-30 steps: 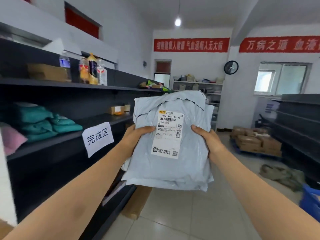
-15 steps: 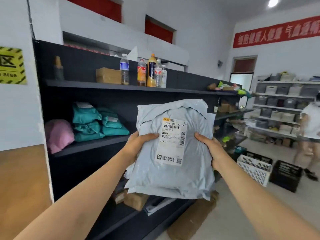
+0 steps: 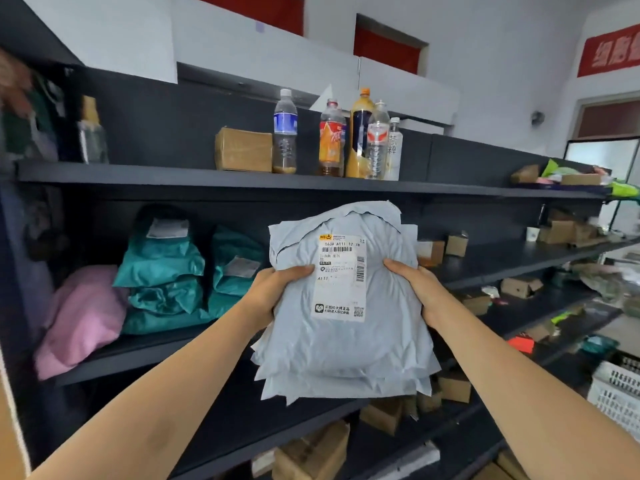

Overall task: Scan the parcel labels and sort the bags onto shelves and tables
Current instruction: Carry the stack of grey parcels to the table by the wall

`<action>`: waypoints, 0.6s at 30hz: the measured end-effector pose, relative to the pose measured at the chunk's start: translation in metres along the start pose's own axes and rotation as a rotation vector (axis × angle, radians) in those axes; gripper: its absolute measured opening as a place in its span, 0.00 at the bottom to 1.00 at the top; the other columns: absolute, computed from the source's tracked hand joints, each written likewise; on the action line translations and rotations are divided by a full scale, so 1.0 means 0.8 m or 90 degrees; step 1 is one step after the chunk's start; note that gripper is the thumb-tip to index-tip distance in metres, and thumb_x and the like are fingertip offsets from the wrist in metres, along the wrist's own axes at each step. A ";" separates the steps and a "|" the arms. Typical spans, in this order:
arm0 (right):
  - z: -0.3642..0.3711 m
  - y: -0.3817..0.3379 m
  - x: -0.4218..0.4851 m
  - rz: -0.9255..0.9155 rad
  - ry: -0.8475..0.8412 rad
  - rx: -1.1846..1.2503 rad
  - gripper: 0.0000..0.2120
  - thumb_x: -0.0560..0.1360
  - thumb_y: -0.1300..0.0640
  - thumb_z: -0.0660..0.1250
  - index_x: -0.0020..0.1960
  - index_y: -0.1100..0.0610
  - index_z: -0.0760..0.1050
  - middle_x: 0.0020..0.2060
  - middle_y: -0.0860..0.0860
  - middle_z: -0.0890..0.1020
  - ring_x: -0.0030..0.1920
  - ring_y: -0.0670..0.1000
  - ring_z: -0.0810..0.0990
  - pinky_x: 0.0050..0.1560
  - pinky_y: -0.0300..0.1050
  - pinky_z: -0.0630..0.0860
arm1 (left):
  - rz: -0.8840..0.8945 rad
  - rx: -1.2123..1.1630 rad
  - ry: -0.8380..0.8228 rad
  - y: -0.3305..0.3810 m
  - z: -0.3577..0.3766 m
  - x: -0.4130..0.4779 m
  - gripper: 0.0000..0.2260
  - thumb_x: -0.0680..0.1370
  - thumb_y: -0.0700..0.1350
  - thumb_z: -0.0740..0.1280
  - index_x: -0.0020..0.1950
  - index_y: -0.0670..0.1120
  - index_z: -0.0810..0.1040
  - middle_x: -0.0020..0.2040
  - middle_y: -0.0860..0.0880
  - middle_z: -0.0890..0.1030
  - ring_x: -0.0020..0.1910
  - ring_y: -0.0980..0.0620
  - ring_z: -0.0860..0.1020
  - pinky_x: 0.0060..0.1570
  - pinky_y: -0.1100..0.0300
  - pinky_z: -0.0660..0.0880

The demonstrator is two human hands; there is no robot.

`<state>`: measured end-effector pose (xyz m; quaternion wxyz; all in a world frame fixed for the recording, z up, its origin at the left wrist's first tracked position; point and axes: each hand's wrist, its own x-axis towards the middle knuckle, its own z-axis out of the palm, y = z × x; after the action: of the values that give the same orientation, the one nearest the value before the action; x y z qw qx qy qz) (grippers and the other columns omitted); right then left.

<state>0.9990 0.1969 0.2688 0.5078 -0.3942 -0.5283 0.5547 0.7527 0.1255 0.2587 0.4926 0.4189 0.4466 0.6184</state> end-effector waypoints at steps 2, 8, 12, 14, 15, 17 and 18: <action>-0.006 0.011 0.059 0.017 -0.015 -0.018 0.38 0.58 0.45 0.81 0.64 0.58 0.76 0.53 0.55 0.84 0.52 0.54 0.83 0.49 0.45 0.79 | -0.017 -0.018 0.036 -0.016 0.005 0.048 0.16 0.68 0.42 0.75 0.53 0.36 0.81 0.49 0.40 0.85 0.48 0.41 0.84 0.49 0.51 0.80; -0.008 0.035 0.235 0.076 -0.089 -0.063 0.33 0.61 0.43 0.79 0.61 0.59 0.78 0.50 0.56 0.85 0.51 0.55 0.83 0.53 0.46 0.77 | -0.041 -0.046 0.143 -0.036 0.001 0.195 0.23 0.64 0.47 0.77 0.55 0.38 0.81 0.51 0.41 0.85 0.50 0.41 0.83 0.54 0.47 0.79; 0.011 0.041 0.344 0.101 -0.133 -0.113 0.49 0.48 0.34 0.80 0.64 0.55 0.77 0.53 0.55 0.84 0.53 0.55 0.83 0.58 0.48 0.77 | -0.037 -0.046 0.252 -0.025 -0.014 0.282 0.37 0.56 0.49 0.80 0.62 0.40 0.75 0.51 0.41 0.84 0.46 0.41 0.84 0.47 0.45 0.81; 0.025 0.050 0.388 0.111 -0.168 -0.118 0.51 0.44 0.32 0.80 0.63 0.53 0.78 0.53 0.54 0.85 0.53 0.53 0.83 0.52 0.44 0.78 | -0.060 -0.028 0.303 -0.022 -0.021 0.311 0.41 0.53 0.49 0.80 0.64 0.41 0.73 0.51 0.40 0.83 0.45 0.41 0.84 0.45 0.43 0.81; 0.034 0.055 0.402 0.120 -0.186 -0.122 0.49 0.45 0.32 0.80 0.62 0.52 0.79 0.53 0.54 0.85 0.53 0.53 0.83 0.49 0.43 0.77 | -0.071 -0.020 0.324 -0.023 -0.026 0.323 0.39 0.55 0.49 0.80 0.63 0.41 0.73 0.50 0.40 0.83 0.45 0.41 0.84 0.45 0.44 0.81; 0.048 0.071 0.425 0.137 -0.209 -0.120 0.42 0.53 0.35 0.79 0.62 0.53 0.80 0.52 0.53 0.85 0.52 0.53 0.84 0.46 0.43 0.77 | -0.088 0.020 0.360 -0.031 -0.037 0.343 0.31 0.61 0.46 0.79 0.61 0.39 0.75 0.50 0.39 0.83 0.44 0.43 0.83 0.42 0.51 0.81; 0.053 0.083 0.435 0.147 -0.211 -0.125 0.38 0.57 0.38 0.79 0.62 0.55 0.80 0.51 0.54 0.85 0.51 0.53 0.84 0.45 0.42 0.77 | -0.100 0.047 0.373 -0.038 -0.041 0.349 0.30 0.64 0.46 0.79 0.61 0.37 0.75 0.51 0.39 0.83 0.43 0.44 0.83 0.41 0.53 0.81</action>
<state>0.8877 0.5352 0.2437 0.3063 -0.4030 -0.6074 0.6122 0.6826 0.3993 0.2429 0.3734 0.2048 0.6227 0.6564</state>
